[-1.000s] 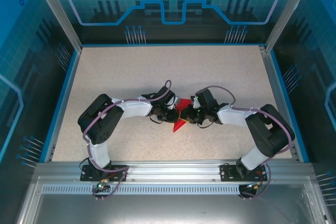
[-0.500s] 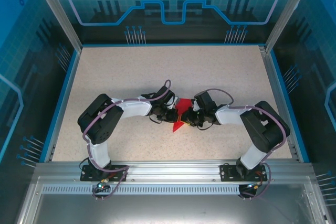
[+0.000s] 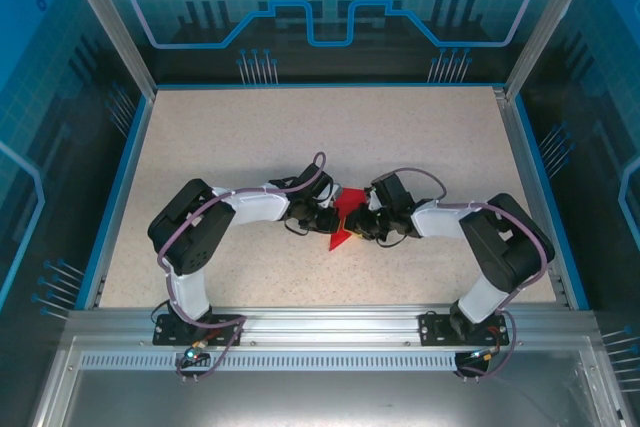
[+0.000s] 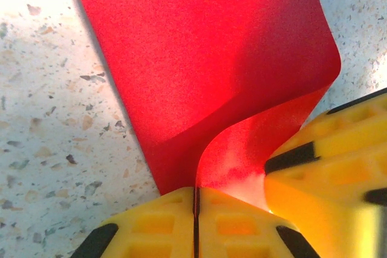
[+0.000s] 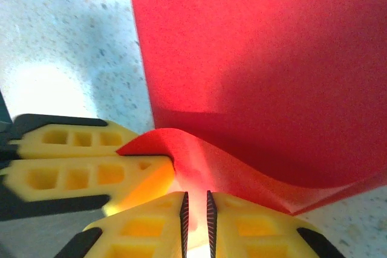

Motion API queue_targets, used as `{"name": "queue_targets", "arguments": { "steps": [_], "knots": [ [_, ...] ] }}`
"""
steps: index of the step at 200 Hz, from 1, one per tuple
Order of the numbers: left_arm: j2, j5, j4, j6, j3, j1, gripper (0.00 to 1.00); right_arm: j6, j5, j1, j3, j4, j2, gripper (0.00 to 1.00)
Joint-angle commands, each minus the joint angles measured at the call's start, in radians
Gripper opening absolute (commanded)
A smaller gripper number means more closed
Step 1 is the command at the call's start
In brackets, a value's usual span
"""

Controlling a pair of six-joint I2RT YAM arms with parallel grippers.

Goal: Fold a paper plane with a square sheet of paper (pick it up from the middle)
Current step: Third fold the triangle at the center of the table.

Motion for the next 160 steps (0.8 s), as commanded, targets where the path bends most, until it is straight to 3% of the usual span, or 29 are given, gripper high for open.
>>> {"name": "queue_targets", "arguments": {
  "steps": [1,79,132,160],
  "knots": [
    [0.006,-0.011,-0.050,0.017,-0.016,0.002,0.08,-0.036,-0.015,-0.030,0.020,-0.028,-0.033,0.19],
    [0.012,-0.009,-0.054,0.020,-0.016,0.002,0.08,-0.078,0.038,-0.048,0.021,-0.074,0.082,0.17],
    [0.011,-0.012,-0.057,0.021,-0.018,0.003,0.08,-0.076,-0.044,-0.101,0.023,-0.046,-0.008,0.17],
    [0.012,-0.012,-0.058,0.022,-0.016,0.003,0.08,-0.102,-0.057,-0.128,0.033,-0.042,0.020,0.16]
  ]
}}
